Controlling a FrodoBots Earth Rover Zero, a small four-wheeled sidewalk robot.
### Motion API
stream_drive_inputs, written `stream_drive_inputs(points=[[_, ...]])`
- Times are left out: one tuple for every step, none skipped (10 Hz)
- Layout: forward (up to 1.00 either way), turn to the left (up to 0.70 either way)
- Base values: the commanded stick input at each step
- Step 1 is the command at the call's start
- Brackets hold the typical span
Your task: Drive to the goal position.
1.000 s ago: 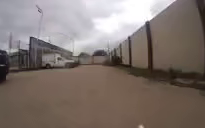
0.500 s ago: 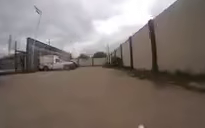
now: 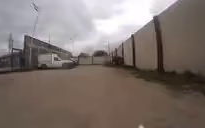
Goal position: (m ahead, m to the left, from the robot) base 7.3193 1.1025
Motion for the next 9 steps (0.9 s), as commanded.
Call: stream_drive_inputs(points=[[1.00, 0.00], [1.00, 0.00], [1.00, 0.00], [1.00, 0.00], [1.00, 0.00], [1.00, 0.00], [1.00, 0.00], [1.00, 0.00], [1.00, 0.00]])
